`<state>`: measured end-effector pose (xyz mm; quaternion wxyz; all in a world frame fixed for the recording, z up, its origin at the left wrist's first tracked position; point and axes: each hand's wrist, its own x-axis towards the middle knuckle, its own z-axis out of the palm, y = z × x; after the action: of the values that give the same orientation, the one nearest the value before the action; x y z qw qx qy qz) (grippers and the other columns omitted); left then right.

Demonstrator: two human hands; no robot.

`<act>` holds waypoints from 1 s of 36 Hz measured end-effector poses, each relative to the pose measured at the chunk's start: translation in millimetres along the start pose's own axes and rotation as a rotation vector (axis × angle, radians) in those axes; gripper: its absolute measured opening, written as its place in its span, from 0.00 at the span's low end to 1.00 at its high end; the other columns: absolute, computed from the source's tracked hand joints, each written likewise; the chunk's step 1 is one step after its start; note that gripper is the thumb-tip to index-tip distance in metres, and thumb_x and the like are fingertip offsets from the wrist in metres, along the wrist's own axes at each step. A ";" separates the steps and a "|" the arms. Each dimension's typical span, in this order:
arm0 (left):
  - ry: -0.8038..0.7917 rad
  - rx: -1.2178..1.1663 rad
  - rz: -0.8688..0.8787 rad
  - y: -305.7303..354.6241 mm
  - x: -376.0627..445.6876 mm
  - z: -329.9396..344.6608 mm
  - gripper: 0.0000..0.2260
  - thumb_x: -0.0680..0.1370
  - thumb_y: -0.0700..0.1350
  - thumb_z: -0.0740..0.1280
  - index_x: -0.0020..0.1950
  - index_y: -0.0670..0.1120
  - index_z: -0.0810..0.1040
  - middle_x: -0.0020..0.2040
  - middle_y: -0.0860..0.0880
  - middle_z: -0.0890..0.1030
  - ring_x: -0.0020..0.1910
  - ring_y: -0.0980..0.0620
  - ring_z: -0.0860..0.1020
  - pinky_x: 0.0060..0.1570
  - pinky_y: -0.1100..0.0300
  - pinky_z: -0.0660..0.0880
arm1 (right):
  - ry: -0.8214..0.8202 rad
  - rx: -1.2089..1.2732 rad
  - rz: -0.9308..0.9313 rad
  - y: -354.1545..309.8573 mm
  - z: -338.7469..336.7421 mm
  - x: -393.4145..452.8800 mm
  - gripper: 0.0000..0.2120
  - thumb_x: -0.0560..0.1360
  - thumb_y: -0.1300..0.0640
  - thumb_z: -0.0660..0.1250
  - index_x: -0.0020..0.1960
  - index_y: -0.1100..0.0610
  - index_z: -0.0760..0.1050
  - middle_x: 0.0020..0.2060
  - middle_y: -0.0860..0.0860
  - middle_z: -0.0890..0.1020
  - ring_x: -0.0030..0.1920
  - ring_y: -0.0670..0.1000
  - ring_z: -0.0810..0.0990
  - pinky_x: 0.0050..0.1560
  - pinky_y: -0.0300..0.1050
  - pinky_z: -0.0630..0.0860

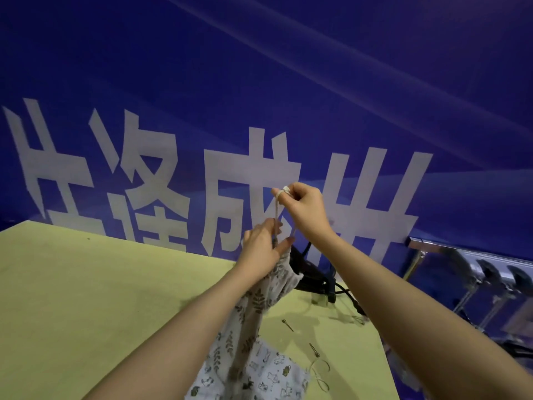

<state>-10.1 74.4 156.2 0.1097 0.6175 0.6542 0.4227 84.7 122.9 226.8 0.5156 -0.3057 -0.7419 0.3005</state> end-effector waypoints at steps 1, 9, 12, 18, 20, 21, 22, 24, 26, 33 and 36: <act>0.010 -0.014 -0.016 0.9 1.9 2.3 0.13 0.77 0.57 0.63 0.54 0.49 0.72 0.49 0.50 0.77 0.53 0.48 0.74 0.53 0.53 0.72 | -0.007 -0.002 -0.013 -2.9 1.1 0.3 0.21 0.75 0.55 0.69 0.31 0.63 0.64 0.25 0.54 0.66 0.27 0.46 0.64 0.33 0.39 0.67; -0.160 0.232 -0.067 10.0 8.9 23.6 0.16 0.83 0.48 0.52 0.51 0.40 0.76 0.52 0.42 0.80 0.55 0.41 0.75 0.48 0.55 0.63 | 0.178 -0.050 -0.092 -16.5 -9.0 14.5 0.21 0.74 0.61 0.69 0.27 0.52 0.63 0.23 0.47 0.67 0.28 0.49 0.73 0.36 0.50 0.75; -0.167 0.236 -0.062 -2.2 5.2 27.4 0.15 0.83 0.47 0.53 0.50 0.40 0.75 0.52 0.42 0.78 0.55 0.42 0.73 0.54 0.52 0.66 | 0.306 -0.021 -0.068 -22.9 -16.1 19.4 0.20 0.74 0.62 0.68 0.28 0.54 0.65 0.23 0.46 0.67 0.25 0.42 0.65 0.32 0.39 0.70; -0.266 0.124 -0.157 -5.8 -1.5 24.8 0.10 0.83 0.47 0.53 0.46 0.44 0.68 0.45 0.45 0.72 0.51 0.43 0.74 0.49 0.54 0.66 | 0.425 0.024 -0.030 -27.4 -19.4 20.0 0.20 0.75 0.62 0.68 0.28 0.53 0.65 0.23 0.47 0.67 0.23 0.41 0.67 0.28 0.29 0.66; -0.262 0.111 -0.160 -1.5 -2.2 23.1 0.09 0.83 0.46 0.53 0.45 0.44 0.66 0.42 0.47 0.71 0.48 0.42 0.73 0.48 0.54 0.65 | 0.450 0.049 -0.018 -29.8 -19.9 20.3 0.21 0.75 0.62 0.68 0.27 0.52 0.64 0.23 0.47 0.67 0.22 0.41 0.66 0.28 0.28 0.66; -0.266 0.116 -0.175 0.6 -2.6 22.7 0.09 0.83 0.46 0.53 0.45 0.44 0.65 0.42 0.47 0.71 0.47 0.43 0.72 0.48 0.54 0.64 | 0.456 0.055 -0.014 -30.5 -20.2 19.8 0.21 0.75 0.62 0.68 0.27 0.53 0.64 0.23 0.47 0.67 0.22 0.41 0.66 0.29 0.28 0.67; -0.274 0.123 -0.188 1.8 -2.9 23.2 0.09 0.83 0.47 0.53 0.46 0.45 0.65 0.42 0.47 0.71 0.46 0.45 0.70 0.49 0.55 0.63 | 0.459 0.057 -0.013 -30.6 -20.9 19.1 0.20 0.75 0.62 0.68 0.28 0.53 0.64 0.23 0.47 0.67 0.22 0.41 0.66 0.29 0.28 0.68; -0.266 0.120 -0.221 1.5 -2.2 24.6 0.08 0.83 0.47 0.53 0.47 0.45 0.64 0.43 0.47 0.71 0.47 0.47 0.67 0.53 0.53 0.64 | 0.460 0.052 -0.003 -29.3 -22.9 17.7 0.20 0.75 0.61 0.67 0.28 0.54 0.64 0.23 0.47 0.67 0.23 0.41 0.66 0.29 0.29 0.68; -0.245 0.157 -0.218 -0.5 -0.6 26.5 0.08 0.82 0.49 0.55 0.48 0.46 0.65 0.46 0.47 0.72 0.51 0.45 0.69 0.57 0.51 0.65 | 0.459 0.039 0.008 -26.7 -26.5 15.7 0.20 0.76 0.60 0.67 0.28 0.54 0.64 0.23 0.47 0.67 0.23 0.42 0.65 0.29 0.32 0.66; -0.200 0.299 -0.078 17.9 7.8 26.4 0.14 0.82 0.52 0.52 0.57 0.45 0.70 0.61 0.44 0.69 0.61 0.43 0.68 0.64 0.51 0.62 | 0.520 0.047 -0.036 -35.5 -50.7 16.4 0.19 0.76 0.59 0.67 0.29 0.57 0.65 0.23 0.47 0.67 0.25 0.43 0.64 0.30 0.36 0.65; -0.176 0.292 -0.030 37.1 12.8 23.9 0.15 0.82 0.52 0.52 0.57 0.44 0.72 0.60 0.44 0.71 0.60 0.41 0.70 0.61 0.52 0.63 | 0.551 0.054 -0.078 -47.9 -64.9 19.7 0.17 0.75 0.59 0.67 0.30 0.58 0.67 0.24 0.48 0.68 0.25 0.43 0.65 0.30 0.34 0.65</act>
<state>29.6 91.5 171.9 0.0816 0.6517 0.7057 0.2658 133.8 116.1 293.4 0.7170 -0.3330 -0.5767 0.2058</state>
